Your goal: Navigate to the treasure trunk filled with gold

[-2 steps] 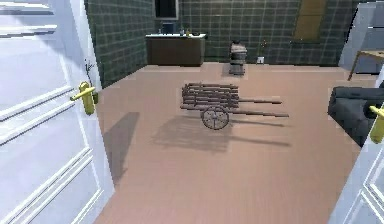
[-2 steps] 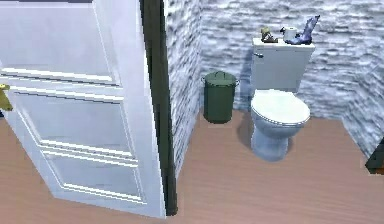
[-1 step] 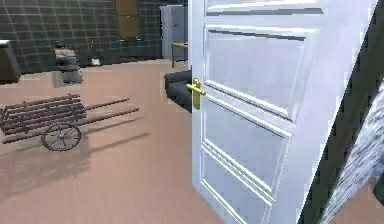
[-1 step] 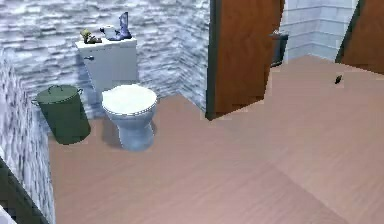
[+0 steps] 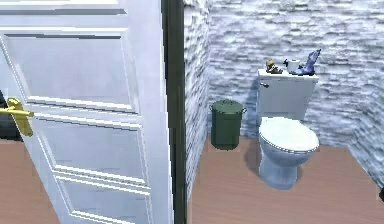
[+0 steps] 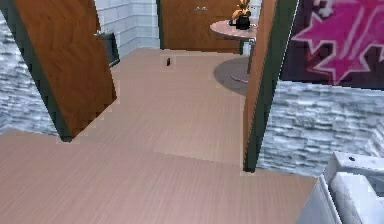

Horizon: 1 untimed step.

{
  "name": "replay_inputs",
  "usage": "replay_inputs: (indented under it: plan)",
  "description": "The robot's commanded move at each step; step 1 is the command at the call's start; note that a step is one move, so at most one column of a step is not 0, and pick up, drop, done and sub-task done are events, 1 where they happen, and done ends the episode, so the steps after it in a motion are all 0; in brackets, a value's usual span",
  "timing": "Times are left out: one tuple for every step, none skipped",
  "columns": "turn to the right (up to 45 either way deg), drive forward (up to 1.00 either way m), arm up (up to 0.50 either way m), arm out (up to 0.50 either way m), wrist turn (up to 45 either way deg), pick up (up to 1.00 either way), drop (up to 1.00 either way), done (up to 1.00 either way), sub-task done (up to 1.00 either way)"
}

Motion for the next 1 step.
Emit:
replay_inputs:
  plan:
    - [3.0,0.00,0.00,0.00,0.0,0.00,0.00,0.00,0.00]
